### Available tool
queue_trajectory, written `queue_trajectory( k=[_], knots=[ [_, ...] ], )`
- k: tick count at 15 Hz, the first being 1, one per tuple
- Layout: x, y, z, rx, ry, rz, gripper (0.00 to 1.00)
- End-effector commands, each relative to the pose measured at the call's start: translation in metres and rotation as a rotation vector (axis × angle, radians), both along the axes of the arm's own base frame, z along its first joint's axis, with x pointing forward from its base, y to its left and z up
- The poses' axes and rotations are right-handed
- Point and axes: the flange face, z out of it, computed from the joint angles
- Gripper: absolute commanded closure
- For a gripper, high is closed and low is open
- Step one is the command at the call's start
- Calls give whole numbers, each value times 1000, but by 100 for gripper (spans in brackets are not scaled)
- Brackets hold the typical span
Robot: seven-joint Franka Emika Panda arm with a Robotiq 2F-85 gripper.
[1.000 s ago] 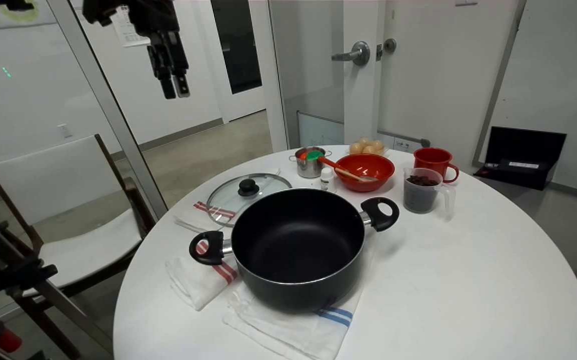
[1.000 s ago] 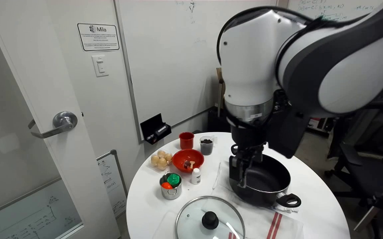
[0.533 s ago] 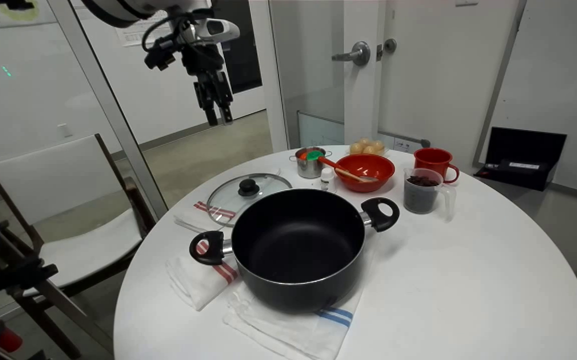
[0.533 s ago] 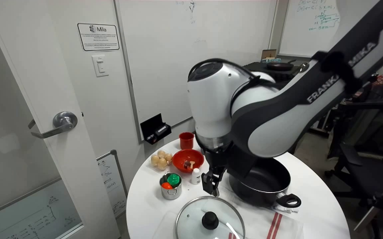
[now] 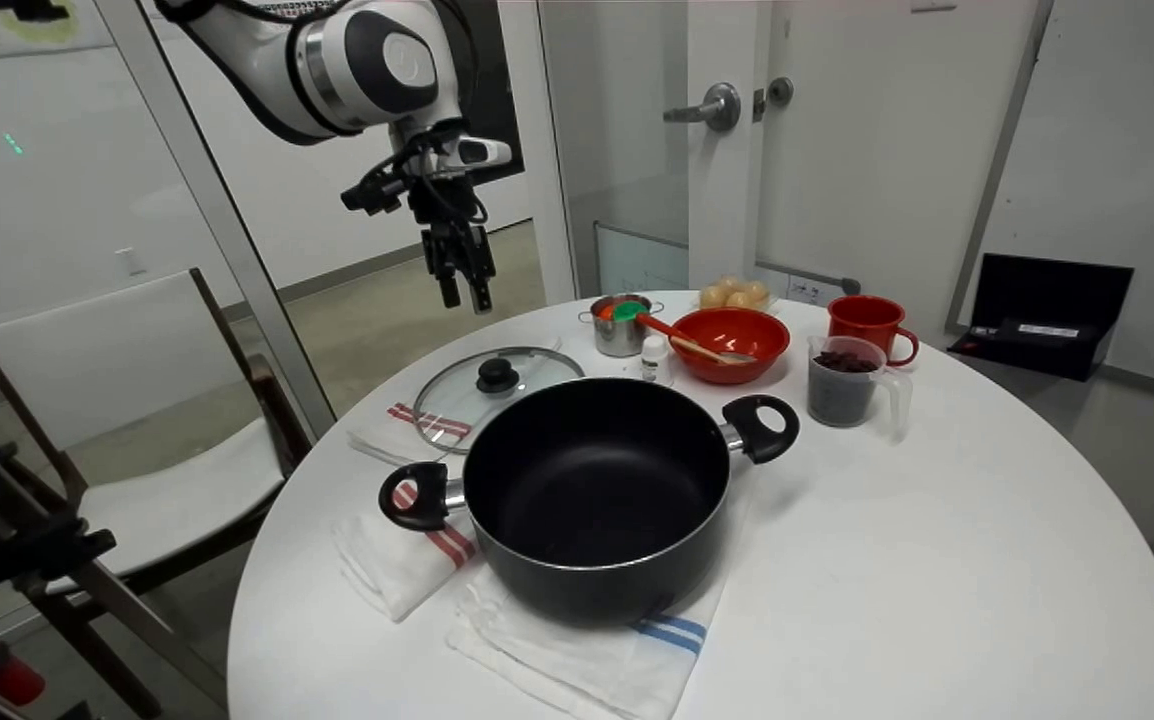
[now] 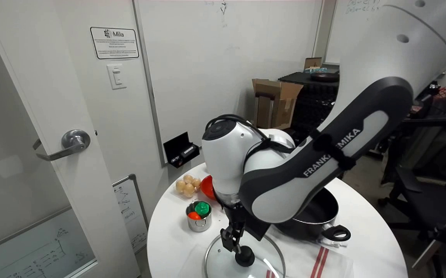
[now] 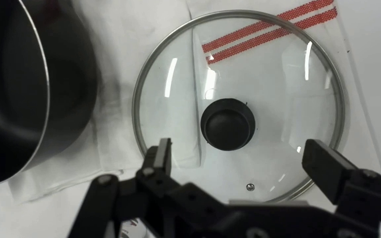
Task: Put the lid on the pot
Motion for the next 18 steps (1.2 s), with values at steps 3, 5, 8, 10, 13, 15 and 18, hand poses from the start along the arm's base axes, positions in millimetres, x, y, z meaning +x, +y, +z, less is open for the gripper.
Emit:
queue_trajectory(
  k=[3, 5, 8, 10, 13, 15, 18],
  knots=[
    [27, -11, -32, 185, 70, -1, 0],
    [31, -17, -43, 219, 93, -13, 0],
    [32, -26, -56, 236, 120, -39, 0],
    [32, -30, -65, 236, 136, -52, 0],
    [31, -33, -76, 228, 147, -61, 0],
    [32, -34, -82, 226, 153, -60, 0],
    [33, -36, -89, 215, 158, -66, 0]
  ],
)
